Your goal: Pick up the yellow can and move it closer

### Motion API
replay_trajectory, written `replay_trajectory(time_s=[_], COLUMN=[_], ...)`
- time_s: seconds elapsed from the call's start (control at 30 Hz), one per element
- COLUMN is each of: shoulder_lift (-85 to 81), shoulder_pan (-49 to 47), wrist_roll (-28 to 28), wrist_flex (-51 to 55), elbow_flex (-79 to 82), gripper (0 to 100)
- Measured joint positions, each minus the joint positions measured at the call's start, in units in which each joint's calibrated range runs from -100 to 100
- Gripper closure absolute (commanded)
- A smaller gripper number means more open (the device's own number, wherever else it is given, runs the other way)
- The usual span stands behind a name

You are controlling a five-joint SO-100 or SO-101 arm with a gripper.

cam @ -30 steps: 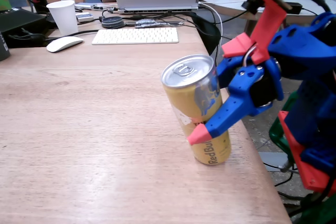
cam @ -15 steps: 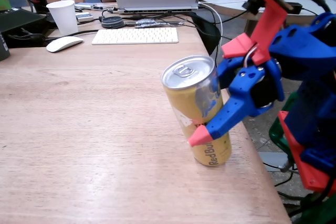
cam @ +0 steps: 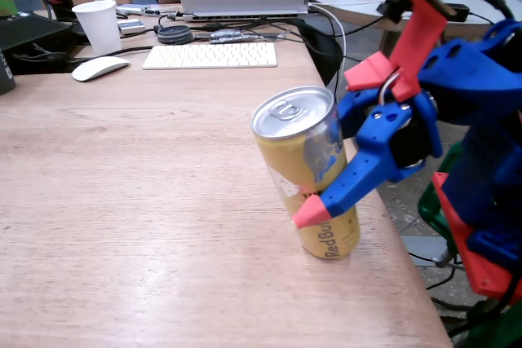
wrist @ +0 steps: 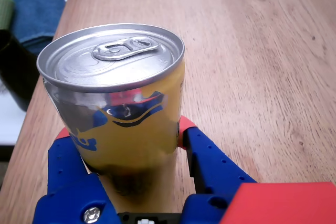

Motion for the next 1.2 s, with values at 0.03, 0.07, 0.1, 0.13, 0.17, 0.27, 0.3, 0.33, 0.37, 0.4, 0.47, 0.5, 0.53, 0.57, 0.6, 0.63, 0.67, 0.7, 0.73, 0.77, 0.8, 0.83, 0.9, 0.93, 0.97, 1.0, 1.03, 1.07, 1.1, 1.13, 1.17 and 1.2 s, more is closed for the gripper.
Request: replay_trajectory(time_s=[0.03, 0.07, 0.1, 0.13, 0.17, 0.27, 0.3, 0.33, 0.37, 0.4, 0.47, 0.5, 0.53, 0.57, 0.6, 0.63, 0.67, 0.7, 0.73, 0.77, 0.8, 0.83, 0.9, 0.93, 0.97, 1.0, 1.03, 1.07, 1.1, 1.13, 1.17, 1.2], shoulder_lift=[0.0, 0.0, 0.0, 0.0, 0.0, 0.0, 0.0, 0.0, 0.0, 0.0, 0.0, 0.0, 0.0, 0.0, 0.0, 0.0, 0.0, 0.0, 0.0, 0.0, 0.0, 0.0, 0.0, 0.0, 0.0, 0.0, 0.0, 0.0, 0.0, 0.0, 0.0, 0.0], shoulder_pan=[0.0, 0.0, 0.0, 0.0, 0.0, 0.0, 0.0, 0.1, 0.2, 0.5, 0.7, 0.7, 0.7, 0.7, 0.7, 0.7, 0.7, 0.7, 0.7, 0.7, 0.7, 0.7, 0.7, 0.7, 0.7, 0.7, 0.7, 0.7, 0.7, 0.7, 0.7, 0.7], wrist_roll=[0.0, 0.0, -0.1, -0.1, -0.1, 0.0, 0.0, -0.1, -0.1, 0.0, 0.0, 0.0, 0.0, 0.0, 0.0, 0.0, 0.0, 0.0, 0.0, 0.0, 0.0, 0.0, 0.0, 0.0, 0.0, 0.0, 0.0, 0.0, 0.0, 0.0, 0.0, 0.0], wrist_flex=[0.0, 0.0, 0.0, 0.0, 0.0, 0.0, 0.0, 0.0, 0.0, 0.0, 0.0, 0.0, 0.0, 0.0, 0.0, 0.0, 0.0, 0.0, 0.0, 0.0, 0.0, 0.0, 0.0, 0.0, 0.0, 0.0, 0.0, 0.0, 0.0, 0.0, 0.0, 0.0], elbow_flex=[0.0, 0.0, 0.0, 0.0, 0.0, 0.0, 0.0, 0.0, 0.0, 0.0, 0.0, 0.0, 0.0, 0.0, 0.0, 0.0, 0.0, 0.0, 0.0, 0.0, 0.0, 0.0, 0.0, 0.0, 0.0, 0.0, 0.0, 0.0, 0.0, 0.0, 0.0, 0.0], gripper=[72, 73, 73, 73, 73, 72, 72, 72, 72, 72, 72, 72, 72, 72, 72, 72, 72, 72, 72, 72, 72, 72, 72, 72, 72, 72, 72, 72, 72, 72, 72, 72])
